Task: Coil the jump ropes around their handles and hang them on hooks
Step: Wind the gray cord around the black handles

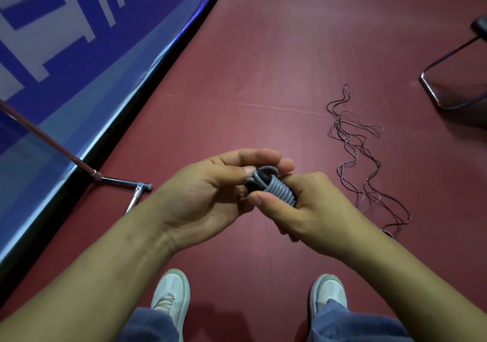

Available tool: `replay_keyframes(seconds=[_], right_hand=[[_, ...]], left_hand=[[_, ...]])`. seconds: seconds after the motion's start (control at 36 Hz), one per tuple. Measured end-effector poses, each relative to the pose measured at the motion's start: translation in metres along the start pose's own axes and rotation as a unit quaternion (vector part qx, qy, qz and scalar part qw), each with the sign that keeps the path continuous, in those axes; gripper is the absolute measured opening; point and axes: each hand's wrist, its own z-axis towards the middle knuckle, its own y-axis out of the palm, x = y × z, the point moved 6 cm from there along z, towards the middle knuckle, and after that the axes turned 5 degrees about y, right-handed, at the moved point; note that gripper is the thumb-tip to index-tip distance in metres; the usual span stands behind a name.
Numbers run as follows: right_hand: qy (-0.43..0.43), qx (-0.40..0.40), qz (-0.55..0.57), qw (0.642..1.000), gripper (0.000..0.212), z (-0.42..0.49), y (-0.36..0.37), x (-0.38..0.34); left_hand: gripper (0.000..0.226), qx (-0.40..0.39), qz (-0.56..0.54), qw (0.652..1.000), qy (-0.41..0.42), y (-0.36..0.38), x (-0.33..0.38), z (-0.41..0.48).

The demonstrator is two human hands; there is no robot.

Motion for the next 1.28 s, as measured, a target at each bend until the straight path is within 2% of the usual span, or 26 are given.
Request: replay_keyframes(seconds=[0.14, 0.22, 0.31, 0.39, 0.47, 0.53, 0.58, 0.64, 0.78, 0.89, 0.97, 1.08, 1.19, 1.28], right_hand=[[0.011, 0.001, -0.015, 1.000, 0.065, 0.000, -0.003, 0.003], [0.014, -0.004, 0.000, 1.000, 0.061, -0.003, -0.002, 0.004], [0.033, 0.005, 0.054, 0.998, 0.049, -0.003, -0.005, 0.007], [0.045, 0.030, 0.097, 0.994, 0.049, -0.001, -0.011, 0.007], [0.054, 0.034, 0.117, 0.991, 0.048, 0.000, -0.008, 0.008], [0.072, 0.035, 0.141, 0.987, 0.047, 0.001, -0.003, 0.011], [0.091, 0.038, 0.168, 0.981, 0.047, 0.003, -0.001, 0.013], [0.099, 0.047, 0.163, 0.981, 0.049, 0.005, -0.001, 0.014], [0.085, 0.070, 0.123, 0.986, 0.050, 0.003, -0.003, 0.012], [0.082, 0.062, 0.135, 0.986, 0.047, 0.001, -0.001, 0.013], [0.076, 0.059, 0.145, 0.985, 0.045, 0.000, -0.002, 0.012], [0.073, 0.065, 0.135, 0.986, 0.048, -0.001, -0.003, 0.012], [0.065, 0.071, 0.110, 0.989, 0.056, 0.000, 0.001, 0.014], [0.057, 0.077, 0.100, 0.990, 0.060, -0.001, 0.002, 0.013]], left_hand=[[0.033, -0.007, -0.028, 1.000, 0.011, 0.004, 0.003, 0.001], [0.028, 0.007, 0.003, 1.000, 0.016, 0.002, 0.003, 0.003], [0.030, 0.058, 0.037, 0.997, 0.035, -0.008, 0.004, 0.006], [0.042, 0.129, -0.016, 0.991, 0.041, -0.016, -0.003, 0.008], [0.026, 0.130, -0.031, 0.989, 0.057, -0.012, -0.006, 0.006], [0.014, 0.160, 0.037, 0.982, 0.089, -0.016, -0.004, 0.003], [0.014, 0.196, 0.166, 0.955, 0.149, -0.020, 0.004, -0.001], [0.018, 0.194, 0.221, 0.935, 0.198, -0.017, 0.010, -0.005], [0.029, 0.151, 0.171, 0.953, 0.201, -0.008, 0.008, -0.007], [0.024, 0.136, 0.190, 0.952, 0.199, -0.006, 0.006, -0.006], [0.026, 0.134, 0.251, 0.935, 0.212, -0.005, 0.007, -0.007], [0.030, 0.144, 0.363, 0.889, 0.240, -0.004, 0.011, -0.006], [0.041, 0.158, 0.371, 0.890, 0.214, -0.007, 0.011, -0.002], [0.053, 0.162, 0.400, 0.872, 0.232, -0.003, 0.017, -0.002]])
